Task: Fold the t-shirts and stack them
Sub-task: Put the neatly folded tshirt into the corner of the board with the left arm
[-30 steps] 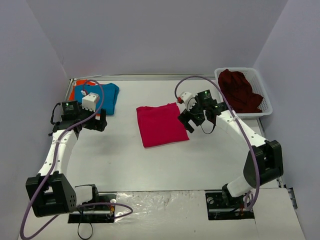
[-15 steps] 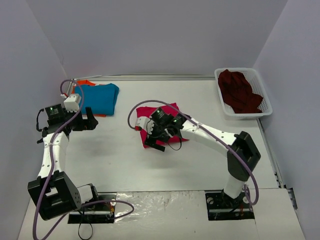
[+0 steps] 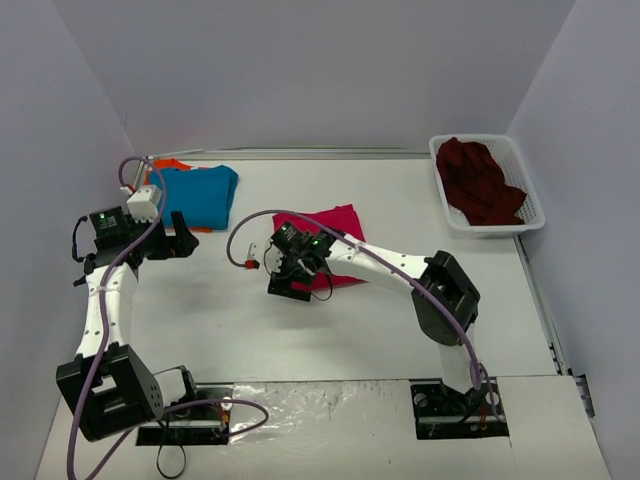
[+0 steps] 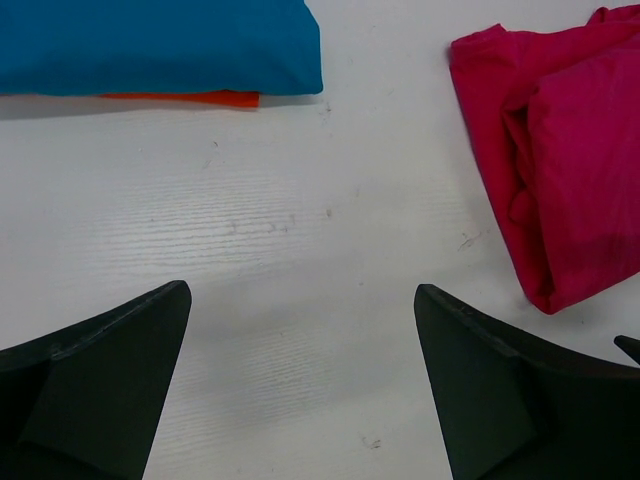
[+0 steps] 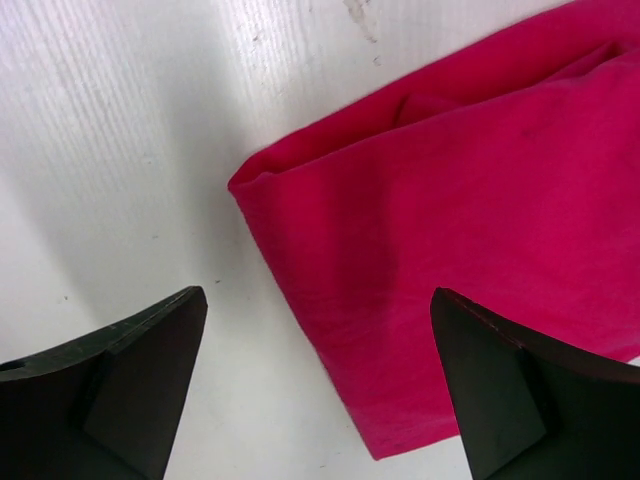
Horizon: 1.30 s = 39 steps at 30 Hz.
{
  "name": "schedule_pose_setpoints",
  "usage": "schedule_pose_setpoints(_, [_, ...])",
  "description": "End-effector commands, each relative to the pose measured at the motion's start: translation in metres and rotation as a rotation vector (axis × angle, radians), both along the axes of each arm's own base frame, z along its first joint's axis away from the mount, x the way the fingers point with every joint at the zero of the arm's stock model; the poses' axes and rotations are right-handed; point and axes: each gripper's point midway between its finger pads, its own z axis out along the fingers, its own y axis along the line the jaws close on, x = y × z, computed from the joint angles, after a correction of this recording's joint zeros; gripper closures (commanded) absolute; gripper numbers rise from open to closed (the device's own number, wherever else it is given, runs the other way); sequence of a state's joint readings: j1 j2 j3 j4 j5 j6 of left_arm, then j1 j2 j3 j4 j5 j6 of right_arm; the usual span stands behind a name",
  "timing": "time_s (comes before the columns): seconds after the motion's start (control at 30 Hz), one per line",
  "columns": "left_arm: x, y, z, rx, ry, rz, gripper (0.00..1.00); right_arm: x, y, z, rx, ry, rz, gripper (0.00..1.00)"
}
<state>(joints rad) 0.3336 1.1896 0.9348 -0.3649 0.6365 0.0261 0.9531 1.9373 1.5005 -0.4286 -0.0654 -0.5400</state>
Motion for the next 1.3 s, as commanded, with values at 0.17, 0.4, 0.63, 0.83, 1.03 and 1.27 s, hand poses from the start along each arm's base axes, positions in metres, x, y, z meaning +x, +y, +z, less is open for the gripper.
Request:
schedule_pose_setpoints(0.17, [0.004,-0.005,0.006,-0.057,-0.011,-0.003,0.06,-0.004,0.020,-0.011,-0.043,0.002,0.035,0.10])
schedule_pose_setpoints(0.4, [0.004,-0.002,0.003,-0.044,-0.002,0.003,0.06,-0.015,0.025,-0.024,-0.075,0.028,0.062,0.11])
schedule_pose_setpoints(0.63, [0.004,-0.006,0.002,-0.067,0.002,-0.005,0.06,-0.019,0.015,-0.050,-0.137,0.060,0.061,0.15])
schedule_pose_setpoints(0.83, [0.005,-0.020,-0.014,-0.172,0.047,-0.039,0.06,-0.018,0.014,-0.061,-0.161,0.065,0.054,0.37])
schedule_pose_setpoints(1.03, [0.010,-0.032,-0.037,-0.262,0.147,-0.057,0.06,-0.014,0.012,-0.059,-0.172,0.045,0.041,0.81])
schedule_pose_setpoints(1.27, [0.013,-0.061,-0.052,-0.381,0.229,-0.079,0.06,-0.001,0.017,-0.047,-0.178,-0.003,0.019,1.00])
